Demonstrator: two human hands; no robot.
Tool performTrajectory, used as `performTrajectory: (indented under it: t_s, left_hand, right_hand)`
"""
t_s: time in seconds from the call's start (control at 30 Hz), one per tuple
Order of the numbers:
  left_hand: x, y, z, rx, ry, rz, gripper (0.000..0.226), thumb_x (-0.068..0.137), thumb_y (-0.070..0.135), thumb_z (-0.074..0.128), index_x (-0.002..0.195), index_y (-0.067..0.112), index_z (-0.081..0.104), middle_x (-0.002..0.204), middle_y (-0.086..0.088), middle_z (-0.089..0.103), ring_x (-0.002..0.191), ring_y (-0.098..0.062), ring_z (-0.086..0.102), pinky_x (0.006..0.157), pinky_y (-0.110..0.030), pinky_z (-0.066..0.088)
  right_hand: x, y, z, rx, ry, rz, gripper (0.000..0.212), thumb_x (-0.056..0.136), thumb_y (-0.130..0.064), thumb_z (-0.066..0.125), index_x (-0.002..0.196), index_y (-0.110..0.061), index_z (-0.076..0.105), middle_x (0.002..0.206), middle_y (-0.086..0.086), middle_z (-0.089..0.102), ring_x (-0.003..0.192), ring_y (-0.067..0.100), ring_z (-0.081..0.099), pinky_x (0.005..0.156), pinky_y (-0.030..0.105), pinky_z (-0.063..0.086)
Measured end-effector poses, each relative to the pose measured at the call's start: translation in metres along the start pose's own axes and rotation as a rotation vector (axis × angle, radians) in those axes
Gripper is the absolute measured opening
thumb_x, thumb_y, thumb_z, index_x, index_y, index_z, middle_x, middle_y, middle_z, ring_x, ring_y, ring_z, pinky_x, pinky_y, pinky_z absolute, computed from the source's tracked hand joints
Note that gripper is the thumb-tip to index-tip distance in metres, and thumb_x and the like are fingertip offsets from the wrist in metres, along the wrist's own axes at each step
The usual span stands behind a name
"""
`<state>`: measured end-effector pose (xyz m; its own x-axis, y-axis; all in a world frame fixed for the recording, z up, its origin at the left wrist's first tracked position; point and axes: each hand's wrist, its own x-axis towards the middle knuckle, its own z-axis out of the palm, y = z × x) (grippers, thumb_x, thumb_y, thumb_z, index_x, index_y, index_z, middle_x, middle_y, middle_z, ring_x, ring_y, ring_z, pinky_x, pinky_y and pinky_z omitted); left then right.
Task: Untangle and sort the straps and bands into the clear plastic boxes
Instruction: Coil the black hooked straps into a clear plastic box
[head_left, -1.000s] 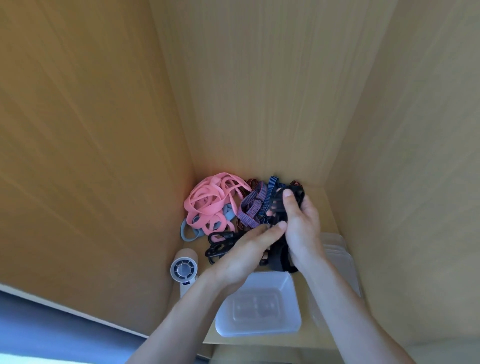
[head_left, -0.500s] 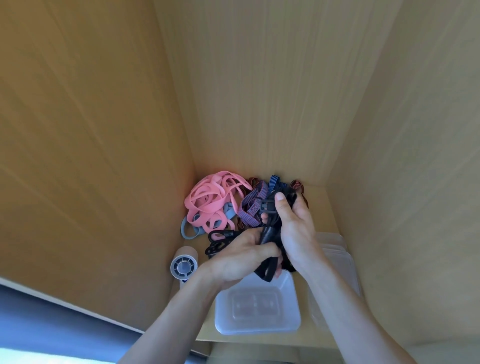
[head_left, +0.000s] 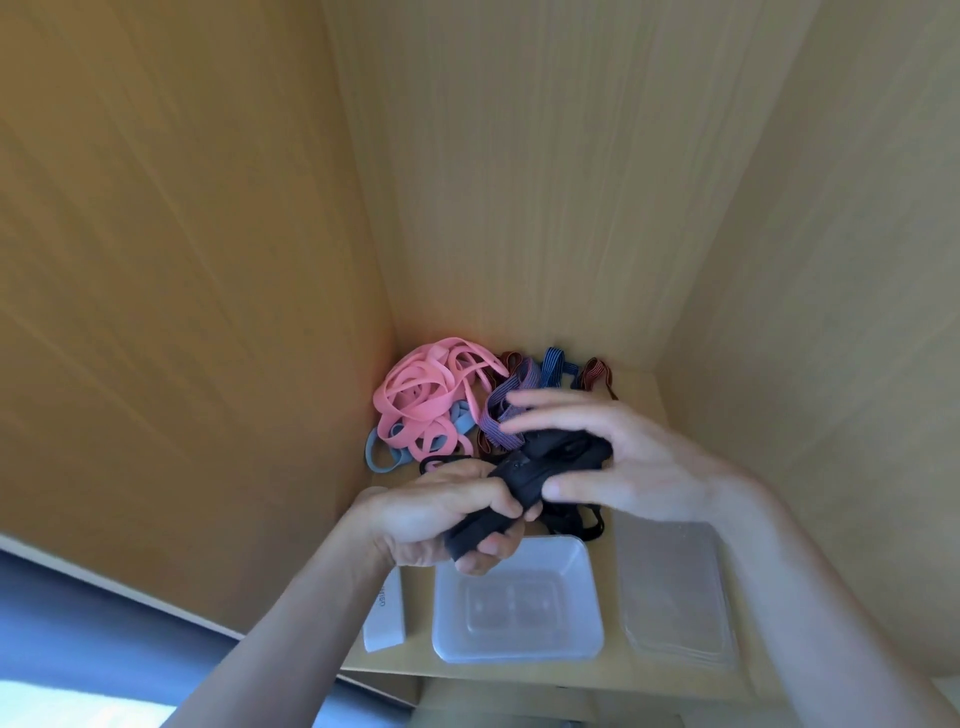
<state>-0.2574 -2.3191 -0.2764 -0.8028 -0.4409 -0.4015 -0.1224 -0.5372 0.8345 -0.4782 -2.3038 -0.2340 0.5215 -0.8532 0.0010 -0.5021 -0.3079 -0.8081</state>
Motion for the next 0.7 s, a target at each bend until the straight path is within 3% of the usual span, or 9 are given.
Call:
performTrajectory:
  t_s: [0.07,0.17,0.3,0.4,0.5,0.57,0.63,0.7]
  left_hand:
    - [-0.002,0.004,-0.001,0.025,-0.015,-0.016,0.006,0.089,0.01,0.046,0.088,0.006,0.05,0.054,-0.008,0.044,0.036,-0.015,0.037,0.038,-0.018,0.034]
    - [-0.002,0.004,-0.002,0.054,0.001,-0.005,0.008,0.089,0.011,0.044,0.089,0.005,0.049,0.052,-0.009,0.045,0.035,-0.015,0.038,0.038,-0.017,0.033]
    - [0.003,0.002,-0.002,0.003,0.092,0.071,0.008,0.089,0.013,0.044,0.088,0.006,0.048,0.054,-0.01,0.044,0.037,-0.017,0.04,0.041,-0.021,0.035]
    - [0.008,-0.002,0.001,-0.086,0.215,0.158,0.011,0.088,0.015,0.048,0.084,0.006,0.052,0.06,-0.01,0.042,0.045,-0.02,0.04,0.047,-0.026,0.035]
    - [0.014,-0.005,0.009,-0.169,0.384,0.247,0.026,0.092,0.01,0.048,0.069,0.007,0.06,0.059,-0.012,0.045,0.05,-0.023,0.041,0.052,-0.031,0.036]
    - [0.018,-0.008,0.013,-0.198,0.506,0.287,0.028,0.096,0.004,0.044,0.072,0.002,0.059,0.061,-0.016,0.049,0.051,-0.024,0.045,0.051,-0.032,0.04]
    - [0.021,-0.012,0.013,-0.179,0.58,0.296,0.02,0.096,0.003,0.043,0.081,0.0,0.056,0.064,-0.019,0.051,0.053,-0.025,0.047,0.052,-0.032,0.042]
    - [0.025,-0.017,0.013,-0.151,0.621,0.285,0.018,0.097,0.007,0.043,0.084,-0.001,0.053,0.067,-0.018,0.052,0.057,-0.026,0.049,0.053,-0.033,0.042]
  right_hand:
    - [0.002,-0.002,0.007,-0.079,-0.016,-0.006,0.029,0.081,-0.025,0.08,0.108,-0.023,0.07,0.119,-0.01,0.062,0.113,0.006,0.055,0.098,0.018,0.043]
    - [0.005,0.002,0.014,-0.102,-0.01,0.126,0.021,0.081,-0.041,0.074,0.094,-0.026,0.065,0.091,-0.008,0.067,0.084,0.009,0.062,0.083,0.045,0.052]
    - [0.003,0.01,0.025,-0.081,0.126,0.185,0.021,0.088,-0.043,0.06,0.092,-0.022,0.059,0.077,-0.006,0.065,0.07,0.016,0.062,0.071,0.051,0.053]
    - [0.004,0.014,0.049,-0.048,0.328,0.172,0.011,0.098,-0.03,0.053,0.105,-0.022,0.056,0.086,-0.008,0.065,0.08,0.014,0.062,0.078,0.049,0.052]
    - [0.006,0.012,0.082,0.206,0.419,0.15,0.031,0.096,-0.029,0.048,0.127,-0.036,0.048,0.115,-0.002,0.062,0.098,0.014,0.064,0.089,0.04,0.055]
    - [0.004,0.01,0.099,0.363,0.406,0.137,0.045,0.095,-0.036,0.046,0.139,-0.046,0.038,0.131,-0.001,0.056,0.112,0.013,0.061,0.099,0.036,0.051]
    - [0.003,0.007,0.105,0.463,0.428,0.104,0.047,0.096,-0.045,0.041,0.144,-0.044,0.038,0.132,-0.006,0.057,0.114,0.012,0.058,0.1,0.035,0.049]
    - [0.005,0.011,0.105,0.532,0.508,0.103,0.045,0.1,-0.041,0.038,0.142,-0.032,0.05,0.119,-0.001,0.066,0.101,0.019,0.063,0.088,0.036,0.055]
